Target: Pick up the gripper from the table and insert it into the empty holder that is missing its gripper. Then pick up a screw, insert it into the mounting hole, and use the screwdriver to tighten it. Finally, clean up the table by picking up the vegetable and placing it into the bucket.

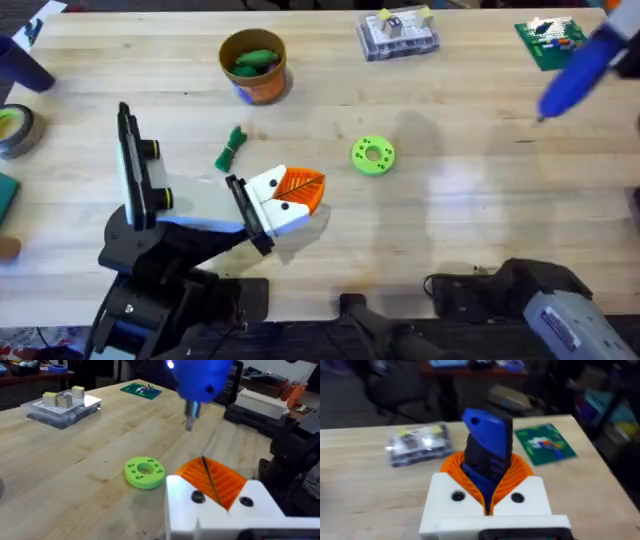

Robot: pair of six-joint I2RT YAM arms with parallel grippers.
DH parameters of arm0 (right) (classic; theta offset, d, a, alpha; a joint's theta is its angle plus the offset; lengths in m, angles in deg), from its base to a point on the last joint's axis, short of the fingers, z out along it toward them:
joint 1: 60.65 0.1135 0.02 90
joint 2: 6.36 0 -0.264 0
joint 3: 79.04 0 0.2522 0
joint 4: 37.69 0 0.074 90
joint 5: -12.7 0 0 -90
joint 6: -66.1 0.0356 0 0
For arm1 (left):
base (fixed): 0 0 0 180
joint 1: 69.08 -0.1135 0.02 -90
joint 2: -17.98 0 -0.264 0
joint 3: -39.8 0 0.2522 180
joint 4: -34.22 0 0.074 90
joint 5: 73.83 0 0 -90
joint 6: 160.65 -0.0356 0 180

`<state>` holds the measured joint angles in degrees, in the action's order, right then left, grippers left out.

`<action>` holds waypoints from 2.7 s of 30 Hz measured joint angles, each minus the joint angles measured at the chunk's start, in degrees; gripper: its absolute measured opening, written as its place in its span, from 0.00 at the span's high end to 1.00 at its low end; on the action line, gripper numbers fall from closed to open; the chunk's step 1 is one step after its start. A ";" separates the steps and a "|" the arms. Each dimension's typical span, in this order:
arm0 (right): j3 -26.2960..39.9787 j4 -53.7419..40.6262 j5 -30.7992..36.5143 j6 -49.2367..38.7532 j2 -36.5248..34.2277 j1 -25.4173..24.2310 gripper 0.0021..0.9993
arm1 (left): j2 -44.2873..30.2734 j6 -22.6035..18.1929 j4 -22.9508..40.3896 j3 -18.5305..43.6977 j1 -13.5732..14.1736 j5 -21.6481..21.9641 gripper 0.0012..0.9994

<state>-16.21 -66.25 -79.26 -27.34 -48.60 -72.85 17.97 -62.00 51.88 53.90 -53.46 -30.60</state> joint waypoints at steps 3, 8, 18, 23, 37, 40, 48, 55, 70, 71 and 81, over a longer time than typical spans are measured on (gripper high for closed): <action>-5.42 5.33 -2.76 1.76 3.97 6.20 0.98 | 0.00 0.00 0.00 -0.01 0.00 0.00 0.99; -11.75 14.95 -5.62 6.73 4.77 18.34 0.98 | 0.00 -0.01 0.00 0.00 0.00 0.00 0.99; -13.28 38.58 -7.23 10.10 -3.84 44.62 0.98 | 0.00 -0.01 0.00 0.00 0.00 0.00 0.99; -13.39 51.27 -7.37 10.55 -9.61 53.95 0.98 | 0.00 0.00 0.00 0.00 0.00 -0.02 0.99; -13.41 64.48 -8.26 9.42 -18.24 67.36 0.98 | 0.00 -0.01 0.00 -0.01 0.00 0.00 0.99; -13.41 64.52 -8.91 9.38 -18.36 67.85 0.98 | 0.00 -0.01 0.00 0.00 0.00 0.00 0.99; -13.41 64.58 -9.95 9.34 -19.52 67.86 0.98 | 0.00 0.00 0.00 0.00 0.00 -0.01 0.99; -13.41 64.18 -9.96 9.20 -21.89 67.86 0.98 | 0.00 0.00 0.00 0.00 0.00 -0.01 0.99; -13.41 63.90 -9.96 9.00 -21.90 67.86 0.98 | 0.00 0.00 0.00 -0.01 0.00 -0.01 0.99; -13.41 63.89 -9.96 9.00 -21.90 67.86 0.98 | 0.00 0.00 0.00 0.00 0.00 -0.01 0.99; -13.41 63.08 -10.01 8.34 -21.90 67.86 0.98 | 0.00 0.00 0.01 -0.01 0.00 0.00 0.99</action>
<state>-29.62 -3.17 -89.27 -19.00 -70.50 -4.99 17.97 -62.00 51.89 53.89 -53.46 -30.60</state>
